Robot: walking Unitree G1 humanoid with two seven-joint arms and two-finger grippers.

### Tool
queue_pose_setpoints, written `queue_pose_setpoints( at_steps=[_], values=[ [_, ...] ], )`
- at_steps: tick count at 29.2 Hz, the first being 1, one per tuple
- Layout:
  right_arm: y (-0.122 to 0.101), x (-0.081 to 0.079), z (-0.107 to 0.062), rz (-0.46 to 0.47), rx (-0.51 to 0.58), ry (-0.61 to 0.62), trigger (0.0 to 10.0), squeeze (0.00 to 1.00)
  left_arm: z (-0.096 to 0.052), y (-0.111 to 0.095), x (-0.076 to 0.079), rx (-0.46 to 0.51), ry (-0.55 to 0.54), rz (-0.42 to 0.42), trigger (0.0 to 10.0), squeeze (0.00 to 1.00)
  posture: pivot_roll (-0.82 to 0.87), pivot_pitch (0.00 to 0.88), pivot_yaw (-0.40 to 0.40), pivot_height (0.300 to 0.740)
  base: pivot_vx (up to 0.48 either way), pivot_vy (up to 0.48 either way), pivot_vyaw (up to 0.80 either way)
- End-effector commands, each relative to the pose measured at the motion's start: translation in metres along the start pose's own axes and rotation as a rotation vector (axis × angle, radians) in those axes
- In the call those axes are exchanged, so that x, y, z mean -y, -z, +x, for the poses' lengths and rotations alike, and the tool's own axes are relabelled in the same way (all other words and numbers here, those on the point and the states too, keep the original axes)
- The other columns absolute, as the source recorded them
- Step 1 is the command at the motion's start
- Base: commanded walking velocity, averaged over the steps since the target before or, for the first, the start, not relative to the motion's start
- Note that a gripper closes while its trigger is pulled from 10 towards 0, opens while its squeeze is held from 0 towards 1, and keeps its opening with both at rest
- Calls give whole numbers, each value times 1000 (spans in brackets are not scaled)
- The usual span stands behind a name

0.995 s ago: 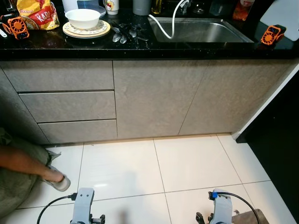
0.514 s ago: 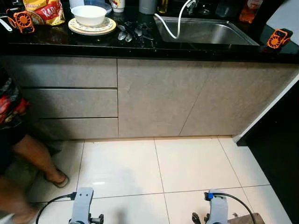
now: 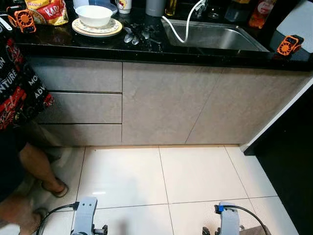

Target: Kitchen organization

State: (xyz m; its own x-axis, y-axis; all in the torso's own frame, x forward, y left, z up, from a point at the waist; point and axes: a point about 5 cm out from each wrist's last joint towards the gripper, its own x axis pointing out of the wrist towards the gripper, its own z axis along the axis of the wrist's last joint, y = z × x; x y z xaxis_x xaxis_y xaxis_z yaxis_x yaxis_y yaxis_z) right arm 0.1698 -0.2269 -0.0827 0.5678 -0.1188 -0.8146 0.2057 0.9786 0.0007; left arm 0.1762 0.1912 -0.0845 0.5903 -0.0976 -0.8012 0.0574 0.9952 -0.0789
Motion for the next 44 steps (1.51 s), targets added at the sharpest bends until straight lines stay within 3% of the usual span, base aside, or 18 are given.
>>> queue_pose_setpoints(
  at_steps=[1, 7, 14, 35, 44],
  values=[
    [5, 6, -1, -13, -27, 14, 10000, 0, 0, 8, 6, -18, 11, -22, 10000, 0, -1, 47, -85, 740, 0, 0, 0],
    [-7, 9, 0, 31, 15, 25, 10000, 0, 2, 5, 13, -26, 48, 8, 10000, 0, -28, 44, -45, 740, 0, 0, 0],
    [0, 11, -1, 34, -11, 42, 10000, 0, 4, -6, 12, 4, 44, -14, 10000, 0, -17, 34, -38, 740, 0, 0, 0],
    [4, 10, -1, 43, -23, 40, 10000, 0, 3, 2, 13, -26, 52, -6, 10000, 0, -16, 23, -42, 740, 0, 0, 0],
    [11, 5, -2, 28, -38, 22, 10000, 0, 0, 8, 5, -46, 34, -4, 10000, 0, -26, 40, -34, 740, 0, 0, 0]
  ],
)
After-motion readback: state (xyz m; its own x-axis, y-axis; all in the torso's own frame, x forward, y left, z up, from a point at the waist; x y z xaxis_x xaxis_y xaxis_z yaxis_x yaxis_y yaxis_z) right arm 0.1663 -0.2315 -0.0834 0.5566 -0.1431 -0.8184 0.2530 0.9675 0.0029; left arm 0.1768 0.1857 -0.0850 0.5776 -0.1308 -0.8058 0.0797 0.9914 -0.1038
